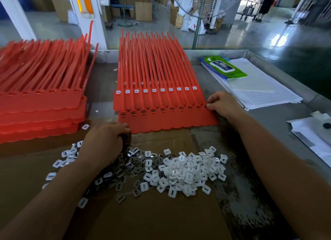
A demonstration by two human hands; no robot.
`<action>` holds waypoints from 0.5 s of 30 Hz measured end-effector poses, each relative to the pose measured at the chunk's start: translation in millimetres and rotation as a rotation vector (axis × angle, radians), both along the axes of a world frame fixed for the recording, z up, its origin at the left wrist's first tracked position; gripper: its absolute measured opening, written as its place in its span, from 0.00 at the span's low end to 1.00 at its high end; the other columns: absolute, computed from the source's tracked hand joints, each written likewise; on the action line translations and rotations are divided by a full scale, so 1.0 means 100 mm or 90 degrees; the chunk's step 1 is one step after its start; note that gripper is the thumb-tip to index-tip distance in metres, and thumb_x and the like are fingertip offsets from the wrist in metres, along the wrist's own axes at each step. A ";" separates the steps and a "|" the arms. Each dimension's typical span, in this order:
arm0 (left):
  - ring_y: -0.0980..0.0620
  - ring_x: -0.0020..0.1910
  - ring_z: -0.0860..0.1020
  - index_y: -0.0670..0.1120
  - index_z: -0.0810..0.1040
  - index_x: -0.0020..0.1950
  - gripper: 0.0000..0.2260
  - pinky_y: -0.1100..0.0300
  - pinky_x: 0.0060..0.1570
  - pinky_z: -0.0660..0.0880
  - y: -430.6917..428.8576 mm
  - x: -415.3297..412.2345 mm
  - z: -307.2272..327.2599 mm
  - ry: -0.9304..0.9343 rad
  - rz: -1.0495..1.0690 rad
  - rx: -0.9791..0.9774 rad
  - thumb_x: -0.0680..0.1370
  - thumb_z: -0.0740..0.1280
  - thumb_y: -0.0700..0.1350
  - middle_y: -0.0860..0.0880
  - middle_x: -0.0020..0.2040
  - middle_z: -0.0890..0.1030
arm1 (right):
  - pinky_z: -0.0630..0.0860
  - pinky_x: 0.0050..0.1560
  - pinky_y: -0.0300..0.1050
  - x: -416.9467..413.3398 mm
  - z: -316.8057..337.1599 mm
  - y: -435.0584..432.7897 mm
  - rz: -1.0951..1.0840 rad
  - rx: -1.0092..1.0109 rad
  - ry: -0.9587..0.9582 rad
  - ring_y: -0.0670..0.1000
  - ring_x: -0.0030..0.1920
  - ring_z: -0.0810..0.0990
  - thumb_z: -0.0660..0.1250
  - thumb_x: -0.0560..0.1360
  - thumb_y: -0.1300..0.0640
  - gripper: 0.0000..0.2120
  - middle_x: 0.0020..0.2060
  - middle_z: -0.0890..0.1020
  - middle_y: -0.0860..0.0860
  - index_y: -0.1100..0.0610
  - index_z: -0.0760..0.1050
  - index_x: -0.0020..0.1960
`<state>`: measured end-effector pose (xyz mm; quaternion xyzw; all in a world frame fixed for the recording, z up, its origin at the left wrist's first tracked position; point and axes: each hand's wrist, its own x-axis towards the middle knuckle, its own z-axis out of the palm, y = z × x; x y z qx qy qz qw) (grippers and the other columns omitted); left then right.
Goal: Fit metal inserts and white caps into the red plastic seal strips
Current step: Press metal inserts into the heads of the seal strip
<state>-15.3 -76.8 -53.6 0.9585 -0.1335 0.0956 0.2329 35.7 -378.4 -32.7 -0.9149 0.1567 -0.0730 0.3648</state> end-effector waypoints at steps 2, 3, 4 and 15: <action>0.48 0.59 0.75 0.43 0.81 0.53 0.17 0.59 0.62 0.65 0.00 0.00 0.00 0.001 -0.001 0.000 0.70 0.61 0.30 0.47 0.58 0.79 | 0.68 0.41 0.39 0.00 -0.02 -0.02 0.006 0.001 -0.001 0.49 0.44 0.73 0.67 0.73 0.64 0.06 0.45 0.77 0.53 0.61 0.77 0.50; 0.48 0.59 0.75 0.43 0.81 0.53 0.17 0.59 0.62 0.64 0.00 0.00 0.00 0.001 -0.001 0.000 0.70 0.61 0.30 0.47 0.58 0.79 | 0.67 0.42 0.39 0.00 -0.03 -0.02 0.008 0.001 -0.005 0.49 0.44 0.74 0.67 0.73 0.63 0.06 0.45 0.77 0.54 0.60 0.77 0.51; 0.48 0.59 0.75 0.43 0.81 0.53 0.17 0.59 0.62 0.64 0.00 0.00 0.00 0.001 -0.001 0.000 0.70 0.61 0.30 0.47 0.58 0.79 | 0.67 0.43 0.39 -0.01 -0.04 -0.03 0.008 0.003 -0.010 0.49 0.45 0.74 0.66 0.73 0.63 0.06 0.45 0.78 0.54 0.60 0.76 0.51; 0.49 0.60 0.74 0.43 0.80 0.54 0.18 0.59 0.62 0.65 0.01 0.01 0.00 0.004 -0.001 0.005 0.69 0.61 0.30 0.48 0.58 0.78 | 0.68 0.49 0.40 -0.16 0.06 0.01 -0.018 -0.078 -0.086 0.46 0.47 0.73 0.64 0.75 0.59 0.09 0.48 0.78 0.50 0.56 0.77 0.54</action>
